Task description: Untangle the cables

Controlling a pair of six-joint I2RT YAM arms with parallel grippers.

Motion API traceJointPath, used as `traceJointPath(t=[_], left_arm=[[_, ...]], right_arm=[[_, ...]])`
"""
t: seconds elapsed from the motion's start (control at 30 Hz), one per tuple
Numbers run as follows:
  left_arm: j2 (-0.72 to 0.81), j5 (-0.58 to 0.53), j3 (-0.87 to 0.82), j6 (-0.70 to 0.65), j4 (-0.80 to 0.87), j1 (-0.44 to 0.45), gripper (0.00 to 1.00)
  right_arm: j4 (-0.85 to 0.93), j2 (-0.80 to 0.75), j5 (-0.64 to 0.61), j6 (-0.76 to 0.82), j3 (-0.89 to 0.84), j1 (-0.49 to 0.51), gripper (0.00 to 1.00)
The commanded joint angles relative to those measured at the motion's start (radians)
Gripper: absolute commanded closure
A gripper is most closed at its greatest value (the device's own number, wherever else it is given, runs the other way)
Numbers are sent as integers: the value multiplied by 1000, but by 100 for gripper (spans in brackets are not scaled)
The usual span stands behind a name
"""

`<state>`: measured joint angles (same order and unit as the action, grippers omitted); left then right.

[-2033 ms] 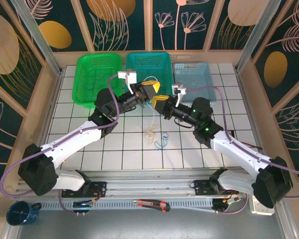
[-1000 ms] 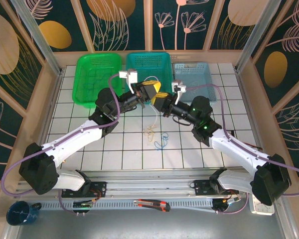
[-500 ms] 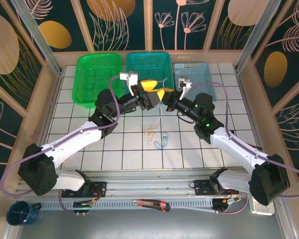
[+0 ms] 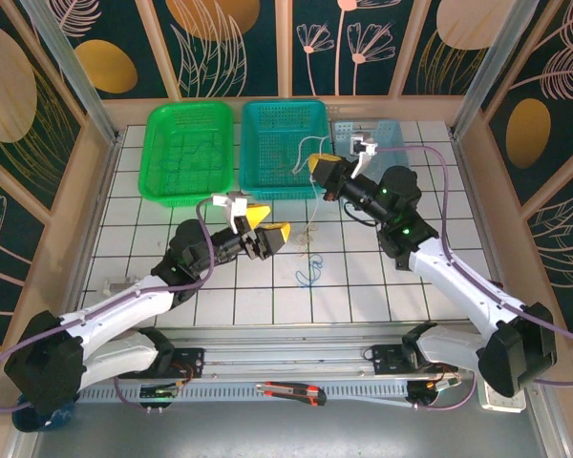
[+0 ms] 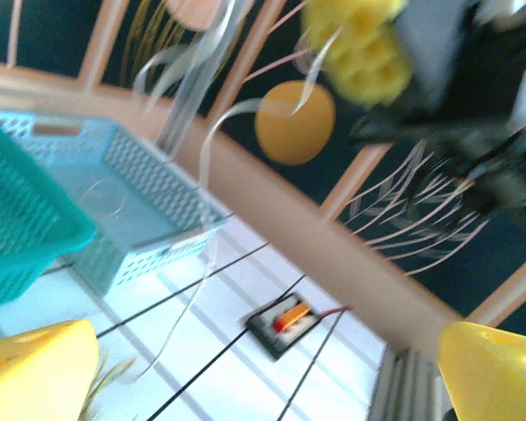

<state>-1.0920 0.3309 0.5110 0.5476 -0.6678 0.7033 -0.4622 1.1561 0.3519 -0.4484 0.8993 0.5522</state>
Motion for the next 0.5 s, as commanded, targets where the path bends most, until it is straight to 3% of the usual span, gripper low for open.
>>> traceJointPath(t=[0.0, 0.47], left_arm=[[-23, -61, -35, -74, 37, 3, 1], [-347, 5, 106, -132, -55, 3, 2]], right_arm=[[-2, -28, 34, -26, 47, 0, 100], [21, 1, -1, -9, 124, 133, 100]])
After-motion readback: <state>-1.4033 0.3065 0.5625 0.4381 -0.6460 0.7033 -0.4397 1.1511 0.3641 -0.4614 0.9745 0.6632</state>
